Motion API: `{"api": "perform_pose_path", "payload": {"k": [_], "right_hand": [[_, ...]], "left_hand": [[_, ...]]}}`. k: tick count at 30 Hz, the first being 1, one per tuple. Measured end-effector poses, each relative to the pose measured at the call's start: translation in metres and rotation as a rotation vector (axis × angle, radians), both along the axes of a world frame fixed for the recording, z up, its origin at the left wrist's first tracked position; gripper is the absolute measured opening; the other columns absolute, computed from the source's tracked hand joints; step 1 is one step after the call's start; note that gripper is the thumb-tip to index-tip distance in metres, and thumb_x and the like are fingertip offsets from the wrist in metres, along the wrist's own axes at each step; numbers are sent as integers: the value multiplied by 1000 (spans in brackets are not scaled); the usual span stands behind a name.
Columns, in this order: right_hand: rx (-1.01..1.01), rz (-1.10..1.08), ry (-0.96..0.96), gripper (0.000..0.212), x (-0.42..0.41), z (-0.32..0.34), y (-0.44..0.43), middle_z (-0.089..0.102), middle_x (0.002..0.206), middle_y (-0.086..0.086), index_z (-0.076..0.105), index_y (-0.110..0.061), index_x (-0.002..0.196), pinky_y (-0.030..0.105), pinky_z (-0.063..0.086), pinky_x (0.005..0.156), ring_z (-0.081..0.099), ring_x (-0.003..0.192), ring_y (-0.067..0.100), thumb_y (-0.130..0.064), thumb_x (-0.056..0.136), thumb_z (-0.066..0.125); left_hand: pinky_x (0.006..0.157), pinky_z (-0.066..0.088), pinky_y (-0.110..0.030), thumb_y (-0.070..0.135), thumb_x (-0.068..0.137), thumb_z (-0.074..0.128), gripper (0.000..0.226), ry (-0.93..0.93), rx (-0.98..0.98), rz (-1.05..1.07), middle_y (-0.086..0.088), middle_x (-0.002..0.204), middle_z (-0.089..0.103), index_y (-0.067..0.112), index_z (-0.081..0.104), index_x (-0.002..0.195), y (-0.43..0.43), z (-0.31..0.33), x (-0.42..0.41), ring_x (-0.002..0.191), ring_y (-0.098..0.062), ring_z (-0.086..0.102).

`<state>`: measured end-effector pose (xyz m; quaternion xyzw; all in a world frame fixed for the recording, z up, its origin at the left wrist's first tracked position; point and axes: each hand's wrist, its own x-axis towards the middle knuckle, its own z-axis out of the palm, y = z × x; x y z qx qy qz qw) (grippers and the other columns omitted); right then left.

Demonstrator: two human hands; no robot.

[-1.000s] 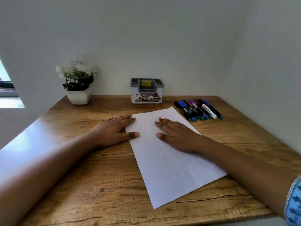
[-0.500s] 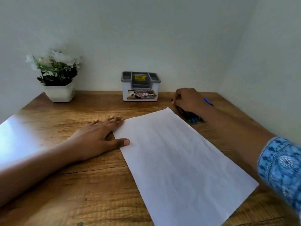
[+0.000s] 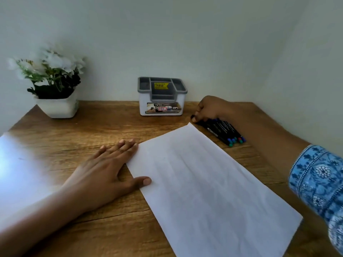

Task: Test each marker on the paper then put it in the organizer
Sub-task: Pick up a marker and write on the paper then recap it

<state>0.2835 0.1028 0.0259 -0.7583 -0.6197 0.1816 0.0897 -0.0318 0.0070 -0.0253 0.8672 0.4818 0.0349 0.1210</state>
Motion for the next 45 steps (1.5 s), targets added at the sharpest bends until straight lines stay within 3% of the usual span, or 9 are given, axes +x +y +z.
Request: {"api": "perform_pose_path", "payload": {"k": [7,11,15,23,27,30,35,38,45], "right_hand": [[148,288,321,8,-46,12,-61,66,83,-2,61,-21,92,24,52,70,63,69,7,-19,87,67],[263,495,252,14,-80,16,-96,68,80,-9,66,-23,89,14,49,66,62,73,0,-22,79,75],[456,699,137,19,-105,13,-111,59,76,-15,60,-20,85,8,43,63,57,67,-2,-21,76,77],[579,819,-144,22,-118,2,-123,58,80,-12,59,-18,94,11,34,57,52,69,5,-35,83,68],[541,705,-205,26,-99,15,-119,65,83,-12,61,-24,99,14,37,59,55,68,4,-44,84,64],[447,638,-20,18,-83,24,-116,63,77,-14,65,-29,95,12,36,55,54,59,2,-39,81,70],[200,529,712,22,-72,25,-112,71,83,11,70,-17,97,22,50,49,64,59,13,-20,76,75],[132,445,1116,23,-73,17,-110,74,82,9,74,-19,89,24,56,50,71,64,16,-23,66,75],[279,262,1188,19,-107,-5,-110,67,65,2,67,-11,85,22,52,47,64,54,12,-19,69,70]], "left_hand": [[119,-4,-35,97,46,11,118,-99,25,31,19,152,-6,37,7,147,-5,3,2,142,1,-8],[112,29,-36,78,68,38,81,-455,-76,87,18,149,31,44,31,140,-8,13,2,139,-10,31],[96,44,-29,67,72,46,49,-632,-132,4,29,110,66,47,59,115,-12,16,5,110,8,55],[72,52,-27,48,73,61,24,-788,-125,-5,12,76,73,30,75,80,-15,20,7,76,-6,66],[77,54,-34,48,72,62,27,-902,-120,40,7,76,74,25,75,78,-10,21,2,77,-11,68],[81,54,-35,42,72,65,25,-969,-154,60,5,79,75,21,75,81,-4,21,0,77,-13,69],[67,50,-27,38,71,66,27,-1074,-222,79,0,83,76,17,75,84,-1,21,-1,73,-13,69],[58,49,-22,33,73,64,28,-1135,-301,104,-5,86,76,11,73,86,0,22,-2,70,-14,68],[50,47,-23,36,77,59,27,-1029,-545,99,-3,74,70,15,72,88,-5,28,3,56,-14,58]]}}
